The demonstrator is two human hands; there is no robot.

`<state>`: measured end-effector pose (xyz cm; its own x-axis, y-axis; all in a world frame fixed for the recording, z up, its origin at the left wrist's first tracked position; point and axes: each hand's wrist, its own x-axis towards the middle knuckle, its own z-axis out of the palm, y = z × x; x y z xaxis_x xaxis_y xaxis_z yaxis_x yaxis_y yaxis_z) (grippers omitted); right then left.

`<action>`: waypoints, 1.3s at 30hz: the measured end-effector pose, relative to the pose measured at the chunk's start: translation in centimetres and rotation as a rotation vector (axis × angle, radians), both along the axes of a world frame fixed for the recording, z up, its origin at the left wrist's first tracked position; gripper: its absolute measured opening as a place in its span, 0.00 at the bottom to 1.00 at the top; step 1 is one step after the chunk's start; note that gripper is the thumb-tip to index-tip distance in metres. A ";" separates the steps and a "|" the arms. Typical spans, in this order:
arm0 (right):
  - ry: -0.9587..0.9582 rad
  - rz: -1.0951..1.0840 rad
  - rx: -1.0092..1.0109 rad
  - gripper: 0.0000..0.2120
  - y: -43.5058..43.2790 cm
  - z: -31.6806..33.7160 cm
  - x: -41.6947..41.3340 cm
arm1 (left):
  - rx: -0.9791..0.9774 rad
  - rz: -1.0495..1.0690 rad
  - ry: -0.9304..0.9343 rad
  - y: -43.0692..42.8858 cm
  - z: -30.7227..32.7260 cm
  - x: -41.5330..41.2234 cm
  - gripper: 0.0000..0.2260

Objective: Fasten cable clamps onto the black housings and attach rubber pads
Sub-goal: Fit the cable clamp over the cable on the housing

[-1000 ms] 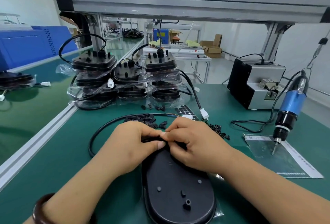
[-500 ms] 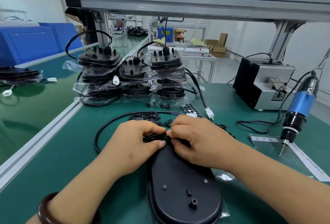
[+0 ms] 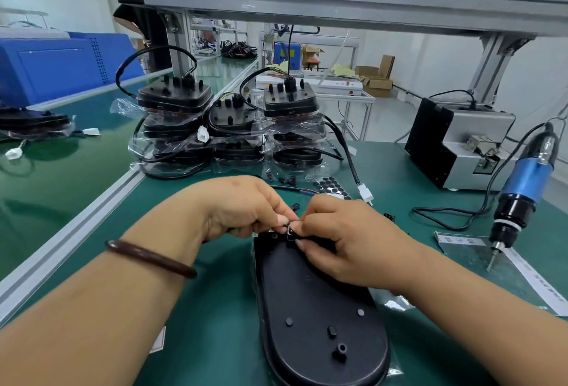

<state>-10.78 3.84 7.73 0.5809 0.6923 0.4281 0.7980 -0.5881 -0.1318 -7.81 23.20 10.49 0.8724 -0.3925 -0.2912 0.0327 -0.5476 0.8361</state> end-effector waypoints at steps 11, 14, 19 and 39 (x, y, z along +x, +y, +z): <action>0.059 0.050 -0.108 0.05 0.9 2.1 1.6 | -0.076 -0.005 -0.057 0.2 -1.1 0.1 0.13; 0.016 0.086 -0.193 0.07 1.0 2.4 2.0 | -0.022 -0.033 0.006 0.0 -0.6 0.6 0.13; -0.134 0.101 -0.173 0.06 0.6 1.3 1.4 | -0.052 -0.011 0.041 0.2 -0.9 0.9 0.15; -0.141 0.101 -0.131 0.07 0.1 0.4 1.3 | -0.174 -0.033 -0.051 1.6 -1.9 0.5 0.09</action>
